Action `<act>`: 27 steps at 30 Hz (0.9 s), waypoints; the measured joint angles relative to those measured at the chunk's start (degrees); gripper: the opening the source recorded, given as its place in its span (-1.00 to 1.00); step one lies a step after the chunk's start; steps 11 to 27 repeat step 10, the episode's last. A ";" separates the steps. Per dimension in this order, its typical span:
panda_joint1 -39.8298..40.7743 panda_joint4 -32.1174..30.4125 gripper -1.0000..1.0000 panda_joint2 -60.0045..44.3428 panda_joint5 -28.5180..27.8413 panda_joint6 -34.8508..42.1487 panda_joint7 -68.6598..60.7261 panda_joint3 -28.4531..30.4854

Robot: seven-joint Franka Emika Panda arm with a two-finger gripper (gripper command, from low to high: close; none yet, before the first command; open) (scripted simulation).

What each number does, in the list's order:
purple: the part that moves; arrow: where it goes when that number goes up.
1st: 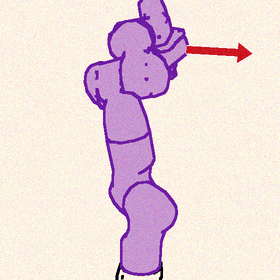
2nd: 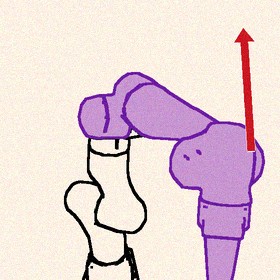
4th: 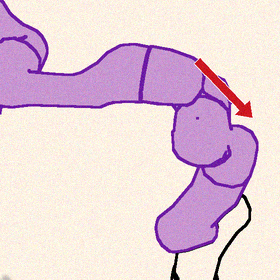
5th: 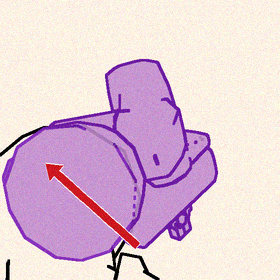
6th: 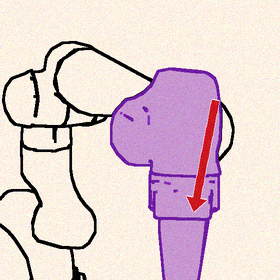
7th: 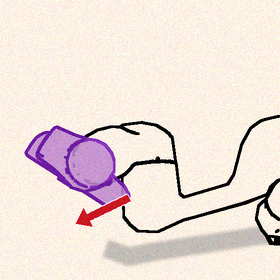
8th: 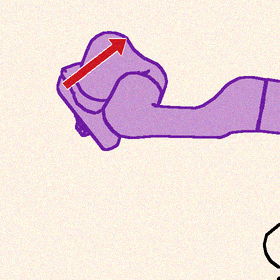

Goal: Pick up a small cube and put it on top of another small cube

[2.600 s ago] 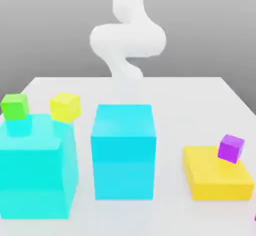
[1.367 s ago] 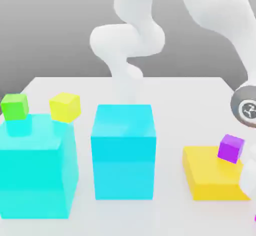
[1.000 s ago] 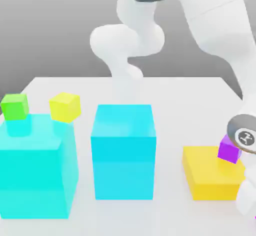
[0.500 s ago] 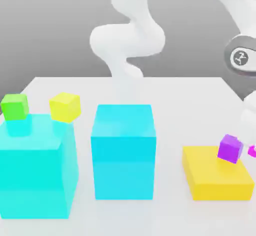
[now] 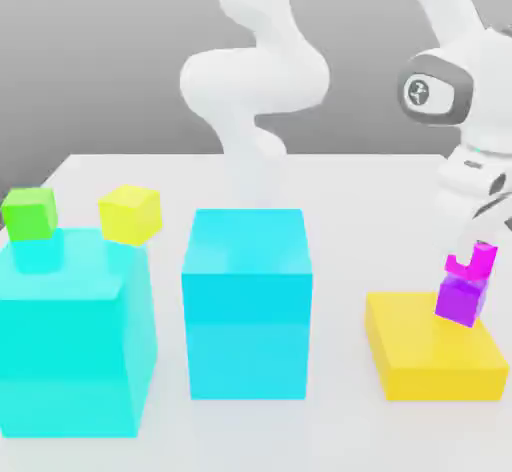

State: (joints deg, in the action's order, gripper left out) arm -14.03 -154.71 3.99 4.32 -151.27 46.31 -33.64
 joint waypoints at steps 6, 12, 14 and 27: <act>0.00 -0.04 1.00 -0.11 -0.12 -0.15 0.09 -0.07; -1.77 1.14 1.00 6.77 4.79 7.28 -3.55 1.34; -1.77 1.14 1.00 6.77 4.79 7.28 -3.55 1.34; -1.77 1.14 1.00 6.77 4.79 7.28 -3.55 1.34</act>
